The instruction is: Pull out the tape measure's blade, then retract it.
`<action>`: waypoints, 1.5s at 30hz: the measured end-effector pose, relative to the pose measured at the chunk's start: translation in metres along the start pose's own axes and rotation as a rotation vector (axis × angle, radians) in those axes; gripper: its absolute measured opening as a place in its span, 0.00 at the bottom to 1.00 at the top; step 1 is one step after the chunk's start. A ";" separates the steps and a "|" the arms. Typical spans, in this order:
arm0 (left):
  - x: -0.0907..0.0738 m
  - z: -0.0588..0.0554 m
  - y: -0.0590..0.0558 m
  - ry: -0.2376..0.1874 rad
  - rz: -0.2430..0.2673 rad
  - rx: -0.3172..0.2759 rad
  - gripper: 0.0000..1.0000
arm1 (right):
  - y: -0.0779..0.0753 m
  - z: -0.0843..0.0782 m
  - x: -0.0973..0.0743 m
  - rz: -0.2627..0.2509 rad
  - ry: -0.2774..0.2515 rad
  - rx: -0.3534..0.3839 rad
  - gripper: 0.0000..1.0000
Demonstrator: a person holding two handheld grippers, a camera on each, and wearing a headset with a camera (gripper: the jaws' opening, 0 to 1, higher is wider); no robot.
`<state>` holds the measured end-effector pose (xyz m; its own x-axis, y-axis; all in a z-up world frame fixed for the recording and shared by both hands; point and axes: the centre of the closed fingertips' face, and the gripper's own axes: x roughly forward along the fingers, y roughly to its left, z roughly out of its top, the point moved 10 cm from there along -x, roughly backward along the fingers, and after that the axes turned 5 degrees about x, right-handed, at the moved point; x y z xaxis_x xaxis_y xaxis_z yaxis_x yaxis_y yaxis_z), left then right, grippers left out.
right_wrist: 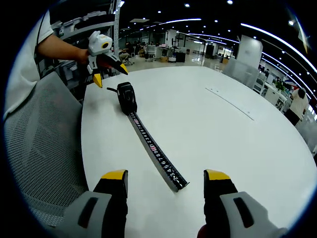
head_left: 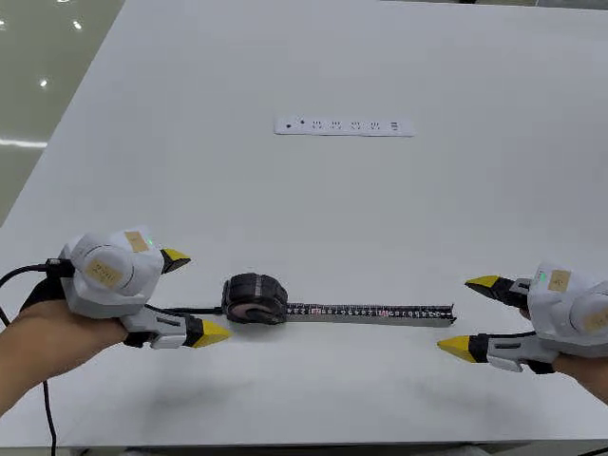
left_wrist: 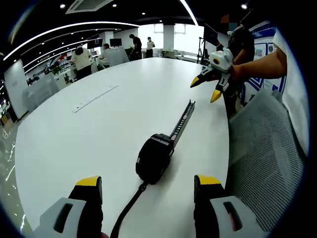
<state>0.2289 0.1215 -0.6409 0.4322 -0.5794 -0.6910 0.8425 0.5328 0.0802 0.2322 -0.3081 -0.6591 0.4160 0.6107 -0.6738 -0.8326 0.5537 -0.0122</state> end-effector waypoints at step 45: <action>-0.048 -0.026 -0.049 -0.148 0.198 -0.221 0.86 | 0.039 0.006 -0.041 -0.141 -0.117 0.130 0.79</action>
<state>0.1589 0.1396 -0.6308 0.6363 -0.5255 -0.5647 0.6542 0.7556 0.0340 0.1851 -0.3088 -0.6277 0.5713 0.5793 -0.5814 -0.7119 0.7023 0.0001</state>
